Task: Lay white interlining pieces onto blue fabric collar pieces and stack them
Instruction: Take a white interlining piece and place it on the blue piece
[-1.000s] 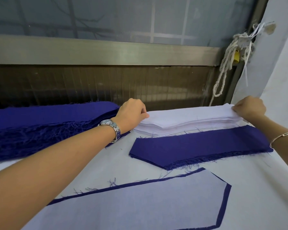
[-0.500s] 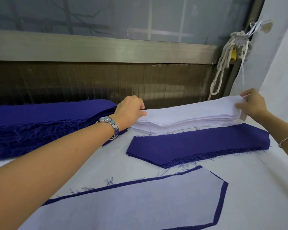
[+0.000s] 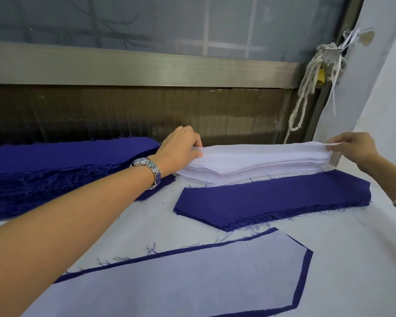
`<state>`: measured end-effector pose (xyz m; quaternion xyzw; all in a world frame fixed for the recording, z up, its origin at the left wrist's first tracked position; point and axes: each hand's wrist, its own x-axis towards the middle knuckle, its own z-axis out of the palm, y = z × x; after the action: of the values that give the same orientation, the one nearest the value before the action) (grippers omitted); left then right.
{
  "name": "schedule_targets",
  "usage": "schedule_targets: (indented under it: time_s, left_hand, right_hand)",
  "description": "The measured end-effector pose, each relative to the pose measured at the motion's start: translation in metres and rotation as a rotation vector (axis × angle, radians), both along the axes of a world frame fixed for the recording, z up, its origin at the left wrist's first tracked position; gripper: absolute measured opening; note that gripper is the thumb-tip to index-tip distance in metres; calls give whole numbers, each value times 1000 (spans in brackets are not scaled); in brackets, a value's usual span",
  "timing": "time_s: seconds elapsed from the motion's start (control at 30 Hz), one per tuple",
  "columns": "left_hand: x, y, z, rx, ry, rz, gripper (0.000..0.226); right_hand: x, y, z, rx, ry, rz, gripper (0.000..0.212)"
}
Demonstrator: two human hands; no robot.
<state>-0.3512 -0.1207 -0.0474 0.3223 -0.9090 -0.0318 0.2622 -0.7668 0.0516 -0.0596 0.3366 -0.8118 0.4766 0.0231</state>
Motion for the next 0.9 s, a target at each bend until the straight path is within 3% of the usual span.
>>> schedule_targets:
  time_s: [0.4,0.73,0.9]
  left_hand:
    - [28,21,40,166,432,-28,9]
    - [126,41,47,283,467,28,20]
    - [181,55,39,427,504,131,18]
  right_hand:
    - [24,13,30,-102,-79,122,33]
    - [61,40,54,58,-174,366,25]
    - [89,47,57,185,-254,503,44]
